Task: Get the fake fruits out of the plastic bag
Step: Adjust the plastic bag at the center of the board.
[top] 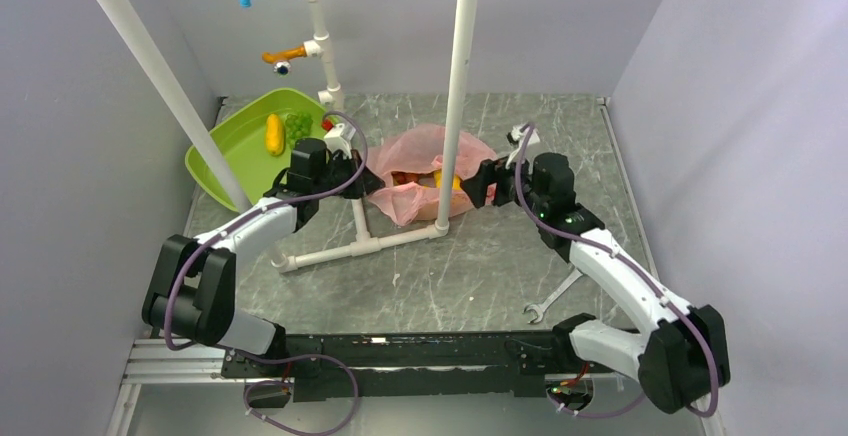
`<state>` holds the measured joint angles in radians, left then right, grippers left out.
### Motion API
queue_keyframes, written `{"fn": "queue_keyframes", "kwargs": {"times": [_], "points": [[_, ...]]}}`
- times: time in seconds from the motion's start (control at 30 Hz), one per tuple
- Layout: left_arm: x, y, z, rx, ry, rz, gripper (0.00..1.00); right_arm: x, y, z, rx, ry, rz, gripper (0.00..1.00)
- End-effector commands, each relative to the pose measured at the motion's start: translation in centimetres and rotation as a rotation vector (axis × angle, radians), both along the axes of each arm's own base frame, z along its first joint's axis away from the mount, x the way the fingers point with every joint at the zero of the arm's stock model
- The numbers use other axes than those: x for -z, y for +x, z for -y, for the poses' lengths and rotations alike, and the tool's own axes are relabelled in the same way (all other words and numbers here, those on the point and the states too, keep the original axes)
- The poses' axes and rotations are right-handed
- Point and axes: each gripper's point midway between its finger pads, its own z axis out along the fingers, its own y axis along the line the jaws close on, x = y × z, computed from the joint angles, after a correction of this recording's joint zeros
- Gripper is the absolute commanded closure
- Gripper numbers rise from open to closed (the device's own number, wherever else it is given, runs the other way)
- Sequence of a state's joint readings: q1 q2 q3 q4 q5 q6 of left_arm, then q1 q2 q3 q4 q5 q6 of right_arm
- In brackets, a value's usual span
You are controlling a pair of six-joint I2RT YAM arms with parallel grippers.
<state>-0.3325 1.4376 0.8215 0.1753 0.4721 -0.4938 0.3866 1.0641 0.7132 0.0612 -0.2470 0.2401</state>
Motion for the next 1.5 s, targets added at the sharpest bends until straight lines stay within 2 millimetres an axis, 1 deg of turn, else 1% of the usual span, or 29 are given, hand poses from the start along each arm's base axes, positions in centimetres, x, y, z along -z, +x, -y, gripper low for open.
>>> {"fn": "queue_keyframes", "kwargs": {"times": [0.0, 0.1, 0.2, 0.27, 0.33, 0.4, 0.47, 0.53, 0.57, 0.6, 0.63, 0.67, 0.7, 0.77, 0.8, 0.83, 0.87, 0.9, 0.93, 1.0, 1.13, 1.17, 1.2, 1.23, 1.27, 1.3, 1.37, 1.43, 1.47], "points": [[-1.4, 0.2, 0.8, 0.048, -0.035, 0.032, 1.0, -2.7, 1.9, -1.8, -0.123, -0.066, 0.131, 0.24], [-1.4, 0.1, 0.7, 0.052, -0.031, 0.03, 1.0, -2.5, 2.1, -2.2, -0.158, -0.077, 0.161, 0.33], [-1.4, 0.0, 0.7, 0.057, -0.022, 0.032, 1.0, -2.3, 2.4, -3.0, -0.188, -0.056, 0.176, 0.34], [-1.4, 0.0, 0.6, 0.056, -0.013, 0.032, 1.0, -2.1, 2.9, -3.8, -0.217, -0.052, 0.185, 0.34], [-1.4, 0.1, 0.6, 0.057, -0.01, 0.03, 1.0, -1.9, 4.1, -4.5, -0.219, -0.054, 0.178, 0.33], [-1.5, 0.1, 0.7, 0.063, -0.014, 0.028, 1.0, -2.2, 5.9, -4.8, -0.164, -0.058, 0.183, 0.33], [-1.4, 0.1, 0.7, 0.064, -0.01, 0.026, 1.0, -2.9, 8.2, -4.5, -0.064, -0.039, 0.174, 0.32], [-1.3, 0.1, 0.6, 0.064, -0.004, 0.023, 1.0, -4.2, 10.1, -4.1, 0.035, 0.014, 0.159, 0.34], [-1.2, 0.1, 0.6, 0.066, 0.001, 0.022, 1.0, -5.2, 10.6, -3.9, 0.072, 0.052, 0.16, 0.39], [-1.2, 0.1, 0.6, 0.065, 0.008, 0.023, 1.0, -5.9, 10.9, -3.6, 0.111, 0.086, 0.162, 0.53], [-1.1, 0.2, 0.4, 0.062, 0.019, 0.022, 1.0, -6.7, 11.0, -3.3, 0.151, 0.139, 0.158, 0.73], [-1.1, 0.2, 0.3, 0.059, 0.031, 0.024, 1.0, -7.7, 11.0, -2.7, 0.197, 0.178, 0.162, 0.96], [-1.1, 0.3, 0.0, 0.052, 0.046, 0.028, 1.0, -8.2, 11.0, -1.7, 0.257, 0.2, 0.157, 1.0], [-0.9, 0.3, -0.6, 0.025, 0.083, 0.032, 1.0, -9.5, 10.4, 1.3, 0.411, 0.262, 0.167, 1.0], [-0.9, 0.3, -1.0, 0.008, 0.099, 0.037, 1.0, -9.9, 9.9, 3.5, 0.488, 0.315, 0.173, 1.0], [-0.8, 0.3, -1.4, -0.006, 0.111, 0.043, 1.0, -10.2, 9.0, 5.3, 0.54, 0.397, 0.181, 1.0], [-0.9, 0.2, -1.7, -0.018, 0.118, 0.052, 1.0, -10.1, 8.0, 6.8, 0.562, 0.493, 0.189, 1.0], [-1.0, 0.1, -1.9, -0.026, 0.118, 0.06, 1.0, -10.3, 6.8, 7.8, 0.558, 0.592, 0.209, 1.0], [-1.1, -0.1, -1.9, -0.029, 0.113, 0.068, 1.0, -10.1, 5.6, 8.3, 0.534, 0.674, 0.233, 1.0], [-1.4, -0.4, -1.9, -0.026, 0.097, 0.074, 1.0, -9.7, 3.9, 8.2, 0.477, 0.748, 0.263, 1.0], [-2.4, -0.8, -1.7, -0.013, 0.074, 0.08, 1.0, -9.1, 2.1, 6.7, 0.345, 0.807, 0.288, 1.0], [-2.7, -0.9, -1.6, -0.005, 0.074, 0.08, 1.0, -8.9, 1.9, 6.3, 0.318, 0.808, 0.289, 1.0], [-3.1, -1.0, -1.5, 0.006, 0.075, 0.08, 0.93, -8.6, 2.2, 5.9, 0.302, 0.796, 0.271, 1.0], [-3.4, -1.1, -1.4, 0.019, 0.078, 0.077, 0.83, -8.5, 2.5, 5.4, 0.286, 0.781, 0.254, 1.0], [-3.9, -1.3, -1.3, 0.033, 0.08, 0.079, 0.71, -8.1, 2.7, 4.8, 0.263, 0.761, 0.235, 1.0], [-4.5, -1.5, -1.3, 0.045, 0.08, 0.084, 0.59, -8.3, 3.0, 4.2, 0.229, 0.747, 0.232, 1.0], [-6.0, -2.1, -1.2, 0.069, 0.074, 0.105, 0.42, -7.8, 3.3, 3.3, 0.191, 0.725, 0.201, 1.0], [-8.1, -2.7, -1.0, 0.089, 0.061, 0.133, 0.29, -7.6, 3.4, 2.9, 0.174, 0.719, 0.185, 1.0], [-9.1, -3.2, -1.0, 0.101, 0.054, 0.146, 0.27, -7.6, 3.4, 2.8, 0.168, 0.715, 0.18, 1.0]]}}
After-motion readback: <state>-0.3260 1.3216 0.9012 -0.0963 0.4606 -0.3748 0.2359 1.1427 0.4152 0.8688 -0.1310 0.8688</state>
